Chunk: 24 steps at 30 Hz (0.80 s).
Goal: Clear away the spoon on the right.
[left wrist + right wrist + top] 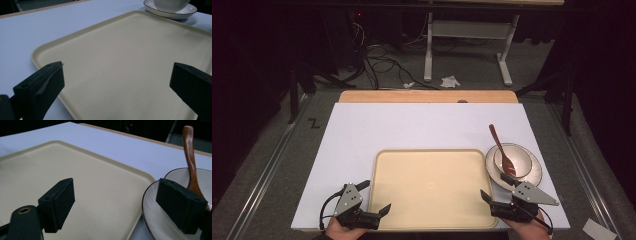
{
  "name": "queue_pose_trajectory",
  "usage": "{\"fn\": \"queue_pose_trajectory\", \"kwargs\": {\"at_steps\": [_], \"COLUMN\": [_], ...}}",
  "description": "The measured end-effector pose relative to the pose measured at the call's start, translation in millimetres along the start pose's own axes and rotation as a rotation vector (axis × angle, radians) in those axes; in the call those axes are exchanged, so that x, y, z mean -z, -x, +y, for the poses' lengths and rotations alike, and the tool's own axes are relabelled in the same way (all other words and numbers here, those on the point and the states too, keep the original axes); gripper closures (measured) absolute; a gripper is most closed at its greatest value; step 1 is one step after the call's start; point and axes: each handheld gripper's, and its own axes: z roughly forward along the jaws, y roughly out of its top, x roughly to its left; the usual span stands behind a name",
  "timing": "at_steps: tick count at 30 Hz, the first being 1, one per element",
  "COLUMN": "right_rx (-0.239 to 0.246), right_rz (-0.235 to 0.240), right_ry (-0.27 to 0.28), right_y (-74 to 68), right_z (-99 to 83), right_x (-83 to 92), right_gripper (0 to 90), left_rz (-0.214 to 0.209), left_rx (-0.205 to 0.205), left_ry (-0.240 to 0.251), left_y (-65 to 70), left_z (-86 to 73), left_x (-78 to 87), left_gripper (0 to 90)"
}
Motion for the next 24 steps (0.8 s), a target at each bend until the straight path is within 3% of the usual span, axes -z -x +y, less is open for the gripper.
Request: {"fn": "queue_pose_trajectory", "kwargs": {"at_steps": [3, 7, 11, 12, 15, 21, 24], "right_rx": [-0.004, -0.004, -0.005, -0.011, -0.014, -0.083, -0.094], "right_rz": [0.001, -0.004, -0.017, -0.020, -0.027, -0.058, -0.095], "right_ry": [0.002, 0.005, 0.011, 0.019, 0.033, 0.052, 0.039], "right_y": [0.0, 0.3, 1.8, 2.7, 3.8, 11.3, 21.1], "right_z": [0.1, 0.2, 0.7, 1.5, 2.7, 9.9, 19.6], "right_x": [0.1, 0.7, 1.9, 3.3, 5.4, 8.4, 7.2], "right_gripper": [19.7, 32.1, 37.4, 45.2, 49.4, 58.9, 64.5], "left_rz": [0.000, -0.002, -0.003, -0.004, -0.005, -0.006, -0.008], "left_rx": [0.000, -0.002, -0.002, -0.003, -0.003, -0.003, -0.003], "left_ry": [0.000, 0.000, 0.001, 0.000, 0.001, 0.004, 0.001], "left_y": [0.1, 0.3, 0.2, 0.2, 0.4, 0.3, 0.1], "left_z": [0.0, 0.0, 0.1, 0.1, 0.2, 0.2, -0.1], "left_x": [-0.1, -0.4, -0.3, -0.1, 0.1, 0.5, 0.0], "left_gripper": [0.1, 0.2, 0.2, 0.2, 0.2, 0.2, 0.3]}}
